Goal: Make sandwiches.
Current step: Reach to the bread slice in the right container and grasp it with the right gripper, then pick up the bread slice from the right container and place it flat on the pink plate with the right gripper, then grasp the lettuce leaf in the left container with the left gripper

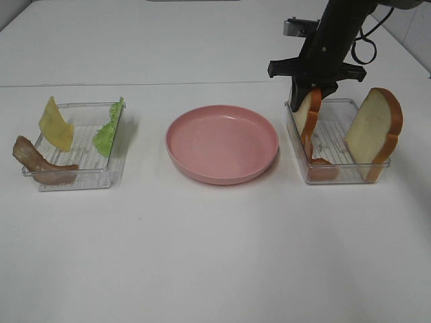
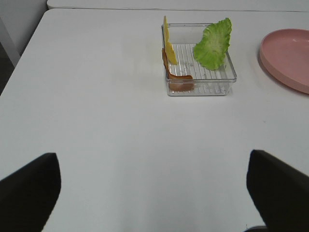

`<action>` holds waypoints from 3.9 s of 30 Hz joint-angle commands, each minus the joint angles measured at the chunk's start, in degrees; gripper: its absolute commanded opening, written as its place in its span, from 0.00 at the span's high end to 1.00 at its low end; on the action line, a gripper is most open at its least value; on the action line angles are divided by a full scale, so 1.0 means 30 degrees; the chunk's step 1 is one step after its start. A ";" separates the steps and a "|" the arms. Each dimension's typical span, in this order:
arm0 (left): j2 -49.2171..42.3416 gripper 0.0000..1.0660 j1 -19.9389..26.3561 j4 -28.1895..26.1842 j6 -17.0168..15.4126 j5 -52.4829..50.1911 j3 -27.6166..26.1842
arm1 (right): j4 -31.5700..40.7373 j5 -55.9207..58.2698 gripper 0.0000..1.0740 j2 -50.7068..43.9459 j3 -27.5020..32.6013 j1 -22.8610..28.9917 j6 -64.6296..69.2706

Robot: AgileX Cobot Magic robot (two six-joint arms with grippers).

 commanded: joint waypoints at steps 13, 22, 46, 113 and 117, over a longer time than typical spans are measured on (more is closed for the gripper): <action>-0.0363 0.06 -0.0057 -0.0076 0.0000 -0.0095 -0.0019 | 0.0286 0.1891 1.00 -0.0248 -0.0076 0.0019 0.1089; -0.0363 0.06 -0.0057 -0.0076 0.0000 -0.0095 -0.0019 | 0.0286 0.1929 1.00 -0.2063 -0.0076 0.0019 0.1490; -0.0363 0.06 -0.0057 -0.0076 0.0000 -0.0095 -0.0019 | 0.7983 -0.3247 1.00 -0.5233 0.3323 0.2177 -0.0191; -0.0363 0.06 -0.0057 -0.0076 0.0000 -0.0095 -0.0019 | -0.0707 -0.2884 0.28 -0.3877 0.3419 0.2884 0.1814; -0.0363 0.06 -0.0057 -0.0076 0.0000 -0.0095 -0.0019 | -0.2235 -0.0745 0.28 -0.4622 0.2044 0.2827 0.1833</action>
